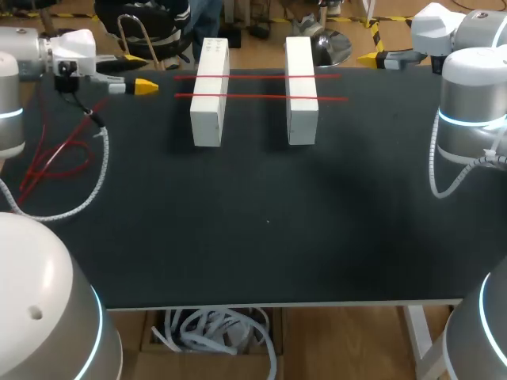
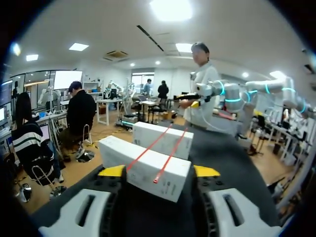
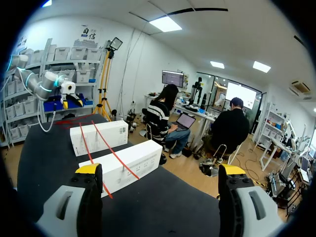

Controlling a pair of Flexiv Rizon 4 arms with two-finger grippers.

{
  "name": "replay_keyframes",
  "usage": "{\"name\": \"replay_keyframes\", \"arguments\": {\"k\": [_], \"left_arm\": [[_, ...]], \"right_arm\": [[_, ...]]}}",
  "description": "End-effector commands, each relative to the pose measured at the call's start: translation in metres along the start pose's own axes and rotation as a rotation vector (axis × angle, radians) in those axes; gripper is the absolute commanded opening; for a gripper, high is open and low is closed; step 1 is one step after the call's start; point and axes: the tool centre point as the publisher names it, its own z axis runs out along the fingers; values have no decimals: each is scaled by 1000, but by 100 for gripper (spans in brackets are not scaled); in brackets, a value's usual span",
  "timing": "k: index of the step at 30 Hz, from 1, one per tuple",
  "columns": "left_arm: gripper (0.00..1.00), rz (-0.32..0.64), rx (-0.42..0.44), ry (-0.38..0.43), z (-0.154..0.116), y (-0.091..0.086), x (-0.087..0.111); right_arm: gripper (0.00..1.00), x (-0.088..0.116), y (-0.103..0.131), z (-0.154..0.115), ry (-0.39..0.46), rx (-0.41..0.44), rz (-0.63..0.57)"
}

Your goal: Grab the tape and strap the tape.

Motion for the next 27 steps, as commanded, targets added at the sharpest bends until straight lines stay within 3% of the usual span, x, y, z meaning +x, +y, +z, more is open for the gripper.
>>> {"name": "replay_keyframes", "arguments": {"k": [1, 3, 7, 10, 12, 27], "left_arm": [[24, 3, 14, 39, 5, 3, -3], [32, 2, 25, 58, 7, 3, -3], [31, -4, 38, 78, 13, 3, -1], [35, 2, 42, 102, 18, 4, 0], [32, 2, 45, 110, 20, 5, 0], [35, 51, 76, 193, 43, 17, -2]], "right_arm": [[100, 0, 0, 0, 0, 0, 0], [100, 0, 0, 0, 0, 0, 0], [100, 0, 0, 0, 0, 0, 0], [100, 0, 0, 0, 0, 0, 0], [100, 0, 0, 0, 0, 0, 0], [100, 0, 0, 0, 0, 0, 0]]}}
